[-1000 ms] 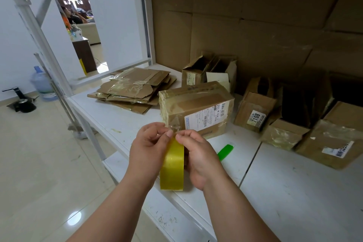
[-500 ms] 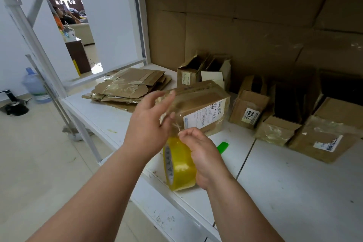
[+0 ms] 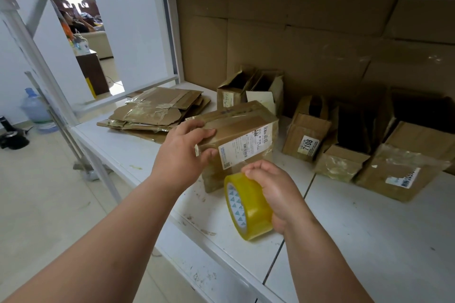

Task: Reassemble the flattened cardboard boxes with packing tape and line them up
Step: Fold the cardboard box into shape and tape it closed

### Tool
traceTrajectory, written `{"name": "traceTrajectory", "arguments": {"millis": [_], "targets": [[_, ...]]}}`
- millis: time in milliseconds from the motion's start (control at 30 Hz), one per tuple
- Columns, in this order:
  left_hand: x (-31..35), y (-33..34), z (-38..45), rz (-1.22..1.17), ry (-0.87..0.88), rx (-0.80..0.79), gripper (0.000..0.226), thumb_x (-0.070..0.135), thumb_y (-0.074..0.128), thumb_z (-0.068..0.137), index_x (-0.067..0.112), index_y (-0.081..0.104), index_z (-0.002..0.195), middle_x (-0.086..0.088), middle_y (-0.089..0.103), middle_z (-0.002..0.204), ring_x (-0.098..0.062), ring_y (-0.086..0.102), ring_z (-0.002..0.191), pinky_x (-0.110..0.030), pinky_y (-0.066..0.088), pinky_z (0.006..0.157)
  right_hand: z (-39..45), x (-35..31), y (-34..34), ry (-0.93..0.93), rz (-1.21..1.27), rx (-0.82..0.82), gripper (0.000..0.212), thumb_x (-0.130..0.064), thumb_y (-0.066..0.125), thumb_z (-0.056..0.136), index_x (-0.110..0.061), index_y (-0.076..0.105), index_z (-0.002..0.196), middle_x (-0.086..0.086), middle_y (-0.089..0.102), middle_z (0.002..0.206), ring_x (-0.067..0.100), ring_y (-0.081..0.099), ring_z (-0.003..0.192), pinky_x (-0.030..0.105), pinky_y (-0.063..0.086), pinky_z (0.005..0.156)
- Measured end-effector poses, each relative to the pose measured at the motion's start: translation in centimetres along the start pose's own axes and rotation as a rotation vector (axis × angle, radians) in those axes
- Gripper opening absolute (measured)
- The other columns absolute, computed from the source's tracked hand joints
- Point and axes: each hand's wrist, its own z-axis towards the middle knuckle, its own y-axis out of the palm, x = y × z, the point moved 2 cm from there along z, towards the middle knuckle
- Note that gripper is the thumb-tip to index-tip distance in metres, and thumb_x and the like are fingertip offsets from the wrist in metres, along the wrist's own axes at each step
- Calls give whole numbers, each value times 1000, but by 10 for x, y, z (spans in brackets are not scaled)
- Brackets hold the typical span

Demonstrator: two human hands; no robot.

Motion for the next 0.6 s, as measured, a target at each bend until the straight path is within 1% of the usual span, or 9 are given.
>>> {"name": "traceTrajectory", "arguments": {"millis": [100,233,333,400,500,600], "targets": [[1,6,-2,47,55,66,42,20,81,79,20,70,119,-2,57,131,-31,49,120,-42,45,97,-1,1,4,-2,13,-12,21,-14,62,92,-23,68,74,-5,72,86,24,66,98,46,50,97],[2,6,-1,128,97,97,44,23,82,75,19,71,116,-5,59,123,-33,51,113,-47,48,92,0,0,5,9,38,-23,21,-14,61,93,-23,68,75,-2,71,97,26,64,107,48,50,101],[0,11,-4,162,118,60,56,24,86,69,17,67,121,-8,57,127,-35,50,115,-46,47,93,0,-2,8,-5,34,-39,18,-15,60,93,-22,68,79,-1,71,105,24,62,111,50,46,105],[-4,14,-6,131,136,44,61,22,88,69,17,66,125,-8,57,131,-36,50,119,-48,47,96,1,-4,9,-9,26,-45,17,-15,59,94,-21,68,81,-2,71,103,22,63,109,49,47,104],[-12,9,-3,20,127,7,57,26,83,76,27,64,131,-3,54,138,-30,46,129,-50,43,103,3,-4,10,1,30,-47,13,-16,58,95,-19,67,85,-2,70,101,23,63,106,48,49,102],[-18,-4,2,14,129,-117,51,30,68,90,39,53,138,4,47,146,-22,38,134,-51,45,103,8,-5,13,16,38,-40,17,-16,59,94,-21,66,80,0,70,97,26,64,103,45,51,96]]}}
